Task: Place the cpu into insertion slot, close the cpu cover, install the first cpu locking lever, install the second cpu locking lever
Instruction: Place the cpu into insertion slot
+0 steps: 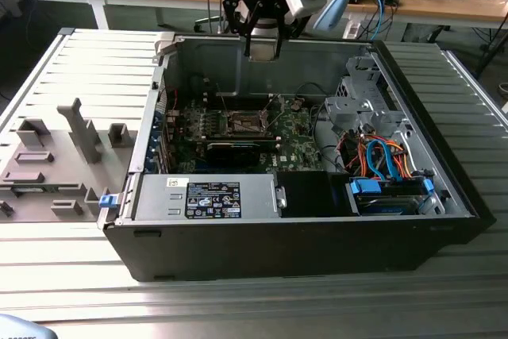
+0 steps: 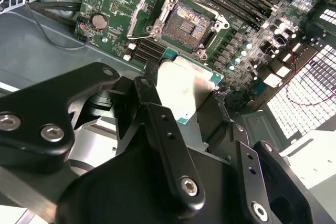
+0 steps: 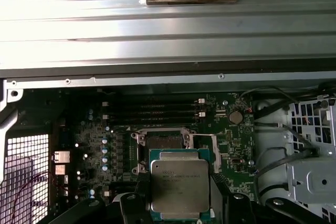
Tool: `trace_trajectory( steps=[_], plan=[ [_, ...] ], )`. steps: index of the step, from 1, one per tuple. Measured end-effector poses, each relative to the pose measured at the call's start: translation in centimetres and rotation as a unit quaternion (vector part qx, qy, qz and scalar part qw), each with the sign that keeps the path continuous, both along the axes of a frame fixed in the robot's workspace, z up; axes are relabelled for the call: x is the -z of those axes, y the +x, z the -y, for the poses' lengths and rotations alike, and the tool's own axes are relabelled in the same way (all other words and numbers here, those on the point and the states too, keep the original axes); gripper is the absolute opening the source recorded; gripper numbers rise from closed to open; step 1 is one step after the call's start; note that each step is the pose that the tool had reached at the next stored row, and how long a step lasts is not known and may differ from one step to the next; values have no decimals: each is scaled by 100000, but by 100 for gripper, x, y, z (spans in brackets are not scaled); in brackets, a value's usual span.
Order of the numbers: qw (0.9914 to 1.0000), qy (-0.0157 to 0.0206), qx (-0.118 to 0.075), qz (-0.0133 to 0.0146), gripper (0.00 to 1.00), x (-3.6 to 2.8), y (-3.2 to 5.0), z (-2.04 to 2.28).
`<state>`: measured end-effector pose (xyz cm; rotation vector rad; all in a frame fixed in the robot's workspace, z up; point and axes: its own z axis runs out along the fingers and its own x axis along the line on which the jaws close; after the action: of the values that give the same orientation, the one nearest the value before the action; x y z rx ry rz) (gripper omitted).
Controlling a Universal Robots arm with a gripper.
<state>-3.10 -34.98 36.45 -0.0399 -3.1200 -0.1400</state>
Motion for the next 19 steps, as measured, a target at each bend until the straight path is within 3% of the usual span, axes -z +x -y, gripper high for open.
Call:
trace_trajectory(
  steps=[5,7,19],
  plan=[
    [100000,-2,0,0,54,24,0,0],
    [100000,-7,2,-1,54,209,0,0],
    [100000,-33,2,0,54,245,0,0]
  ],
)
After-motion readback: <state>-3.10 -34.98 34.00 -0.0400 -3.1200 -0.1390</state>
